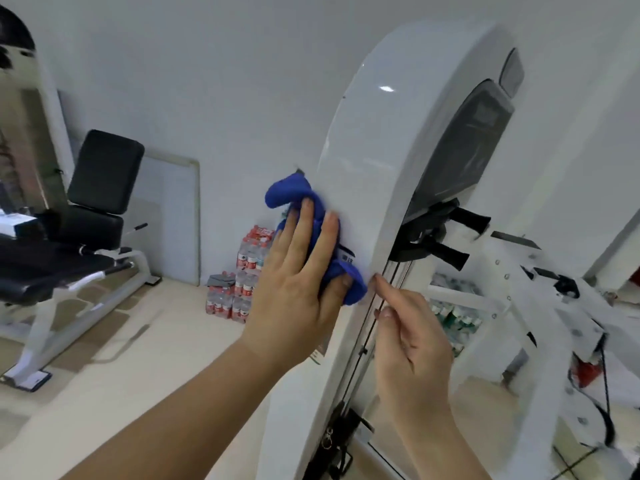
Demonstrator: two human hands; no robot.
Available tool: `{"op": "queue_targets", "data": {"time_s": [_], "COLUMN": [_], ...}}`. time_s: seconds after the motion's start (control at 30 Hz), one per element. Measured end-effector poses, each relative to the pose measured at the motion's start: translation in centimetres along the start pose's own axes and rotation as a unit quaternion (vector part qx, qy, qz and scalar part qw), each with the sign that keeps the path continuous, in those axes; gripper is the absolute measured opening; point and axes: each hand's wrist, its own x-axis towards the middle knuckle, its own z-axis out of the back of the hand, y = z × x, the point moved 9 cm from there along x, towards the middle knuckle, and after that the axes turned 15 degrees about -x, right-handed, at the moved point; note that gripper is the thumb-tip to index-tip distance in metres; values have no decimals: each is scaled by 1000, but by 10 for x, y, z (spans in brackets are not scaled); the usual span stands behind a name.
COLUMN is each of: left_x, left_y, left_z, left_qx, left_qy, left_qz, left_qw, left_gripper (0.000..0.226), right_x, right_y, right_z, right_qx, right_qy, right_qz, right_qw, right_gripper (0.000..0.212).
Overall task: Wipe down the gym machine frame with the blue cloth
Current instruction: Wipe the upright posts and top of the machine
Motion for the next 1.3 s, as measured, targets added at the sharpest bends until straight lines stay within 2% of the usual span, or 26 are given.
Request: {"op": "queue_targets", "data": {"time_s": [0.13,0.23,0.37,0.47,0.67,0.77,0.83,0.9,1.0,1.1,1.2,1.3], "left_x": [-32,-33,33,64,-5,28,73,104,93,49,31,27], "left_y": [6,3,-33,-55,-38,-55,-82,-106,-128,-119,-114,-124], "left_z": [-14,-19,7,17,-19,-3,21,38,38,28,28,32], "left_qx": [-12,2,13,35,127,125,140,203,258,151,19,-24], "left_qy": [13,17,-8,-20,17,-4,-31,-50,-54,-47,-57,-40], "left_qz": [88,74,24,13,21,28,42,57,56,94,112,103], "left_qw": [996,997,1000,999,992,992,989,976,963,983,992,994], "left_gripper": [71,71,71,73,88,93,86,73,60,54,52,53], "right_x": [15,20,43,67,85,74,74,77,74,56,44,50], "right_y": [11,14,14,20,17,18,15,16,29,37,31,26], "right_z": [-4,-4,13,24,38,42,45,50,56,46,35,42], "right_qx": [9,48,76,135,100,104,122,133,148,192,227,255], "right_qy": [8,14,-8,-8,6,17,13,4,19,106,181,189], "right_qz": [16,18,12,12,27,34,24,22,55,83,56,25], "right_qw": [1000,999,997,991,995,994,992,991,987,972,955,948], "right_gripper": [45,43,34,39,37,35,35,38,50,60,63,43]}}
